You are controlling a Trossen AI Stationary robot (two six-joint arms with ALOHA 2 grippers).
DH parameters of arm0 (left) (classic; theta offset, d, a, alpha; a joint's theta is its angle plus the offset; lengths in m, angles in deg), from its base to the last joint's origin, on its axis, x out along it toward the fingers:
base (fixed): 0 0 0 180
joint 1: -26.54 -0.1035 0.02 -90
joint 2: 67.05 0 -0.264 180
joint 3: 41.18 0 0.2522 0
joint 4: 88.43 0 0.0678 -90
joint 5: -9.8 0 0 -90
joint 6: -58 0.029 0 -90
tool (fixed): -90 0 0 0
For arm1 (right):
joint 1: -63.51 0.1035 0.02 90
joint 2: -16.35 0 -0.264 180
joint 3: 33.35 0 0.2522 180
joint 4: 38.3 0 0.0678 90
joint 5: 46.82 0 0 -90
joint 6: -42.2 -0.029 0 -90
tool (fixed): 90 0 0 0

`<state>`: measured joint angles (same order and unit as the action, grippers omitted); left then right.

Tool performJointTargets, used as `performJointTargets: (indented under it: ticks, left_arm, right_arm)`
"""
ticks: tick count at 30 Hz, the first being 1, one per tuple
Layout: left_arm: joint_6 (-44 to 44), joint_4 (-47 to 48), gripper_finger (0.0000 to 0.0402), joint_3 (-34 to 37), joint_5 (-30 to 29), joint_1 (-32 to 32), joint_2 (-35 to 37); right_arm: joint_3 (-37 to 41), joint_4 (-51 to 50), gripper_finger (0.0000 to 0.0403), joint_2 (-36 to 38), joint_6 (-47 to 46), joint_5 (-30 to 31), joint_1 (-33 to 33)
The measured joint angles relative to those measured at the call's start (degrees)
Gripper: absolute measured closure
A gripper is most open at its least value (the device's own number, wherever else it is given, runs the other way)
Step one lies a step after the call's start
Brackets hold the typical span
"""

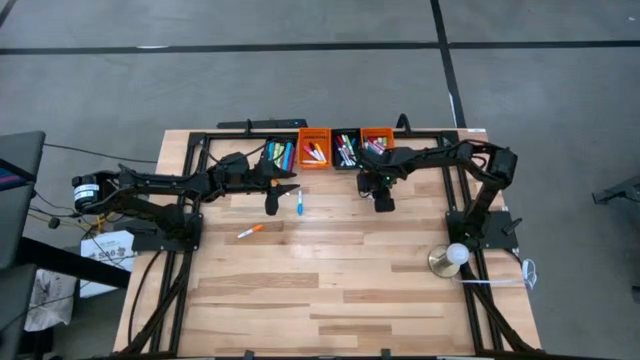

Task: Pick & Place Markers
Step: Put the small pink highlighter pen into the left orange basket

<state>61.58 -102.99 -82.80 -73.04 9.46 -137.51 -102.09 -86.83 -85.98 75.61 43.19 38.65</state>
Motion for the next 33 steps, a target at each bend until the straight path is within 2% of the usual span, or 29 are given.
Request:
performJointTargets:
  ticks: [5, 13, 21, 27, 33]
  left_arm:
    - [0.01, 0.01, 0.0242, 0.0, 0.0, 0.0, 0.0]
    - [0.01, 0.01, 0.0242, 0.0, 0.0, 0.0, 0.0]
    - [0.01, 0.0, 0.0242, 0.0, 0.0, 0.0, 0.0]
    - [0.01, -0.01, 0.0242, 0.0, 0.0, 0.0, 0.0]
    - [0.01, -0.01, 0.0242, 0.0, 0.0, 0.0, 0.0]
  right_arm:
    - [-3.18, -3.67, 0.0281, 0.15, -0.91, 0.43, 0.0]
    - [-10.58, -13.06, 0.028, 0.21, -7.98, 0.41, -0.39]
    - [-11.17, -18.7, 0.028, 0.33, -14.52, -1.47, -0.37]
    - [-11.18, -18.46, 0.0279, 0.22, -15.98, -7.14, -0.36]
    - [-8.54, -13.24, 0.0279, -0.17, -16.67, -7.57, -0.28]
